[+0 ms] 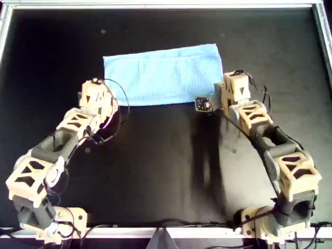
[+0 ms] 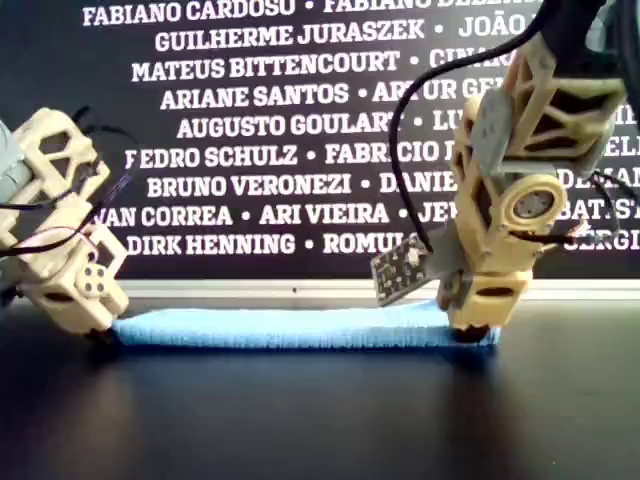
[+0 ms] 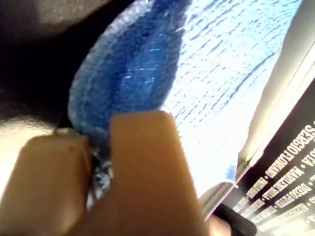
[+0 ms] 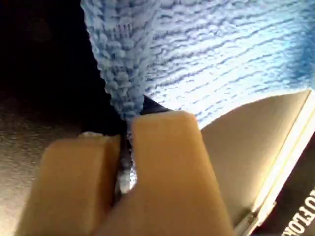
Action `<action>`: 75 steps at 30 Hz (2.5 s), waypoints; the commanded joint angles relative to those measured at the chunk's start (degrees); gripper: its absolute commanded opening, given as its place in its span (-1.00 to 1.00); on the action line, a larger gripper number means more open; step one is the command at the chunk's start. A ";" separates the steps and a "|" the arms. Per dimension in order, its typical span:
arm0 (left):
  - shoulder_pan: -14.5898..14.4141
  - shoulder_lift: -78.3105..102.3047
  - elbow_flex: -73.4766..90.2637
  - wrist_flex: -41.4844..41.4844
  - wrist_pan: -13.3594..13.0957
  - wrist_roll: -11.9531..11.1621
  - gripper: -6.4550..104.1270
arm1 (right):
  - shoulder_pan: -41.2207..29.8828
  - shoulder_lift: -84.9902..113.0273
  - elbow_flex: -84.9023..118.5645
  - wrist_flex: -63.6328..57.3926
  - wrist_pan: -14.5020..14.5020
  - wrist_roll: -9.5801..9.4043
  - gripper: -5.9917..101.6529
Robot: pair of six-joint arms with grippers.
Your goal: Fold a cloth
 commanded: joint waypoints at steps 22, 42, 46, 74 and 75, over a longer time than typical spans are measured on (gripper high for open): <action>-1.93 25.66 21.18 0.88 0.53 0.26 -0.91 | 0.35 28.74 25.93 0.09 -0.35 0.35 -0.89; -1.49 31.11 33.57 0.88 0.44 0.44 -0.91 | 0.62 49.57 48.60 0.09 -0.44 0.44 -0.89; -1.41 32.17 35.07 0.88 0.44 0.44 -0.91 | 3.08 50.36 50.62 0.09 -0.44 0.44 -0.89; -1.14 47.72 43.68 0.79 -0.53 0.62 0.19 | 7.56 50.54 51.24 0.09 0.62 0.44 0.03; -1.14 47.99 43.86 0.88 -0.62 0.62 0.23 | 7.56 50.54 51.33 0.09 0.62 0.44 0.03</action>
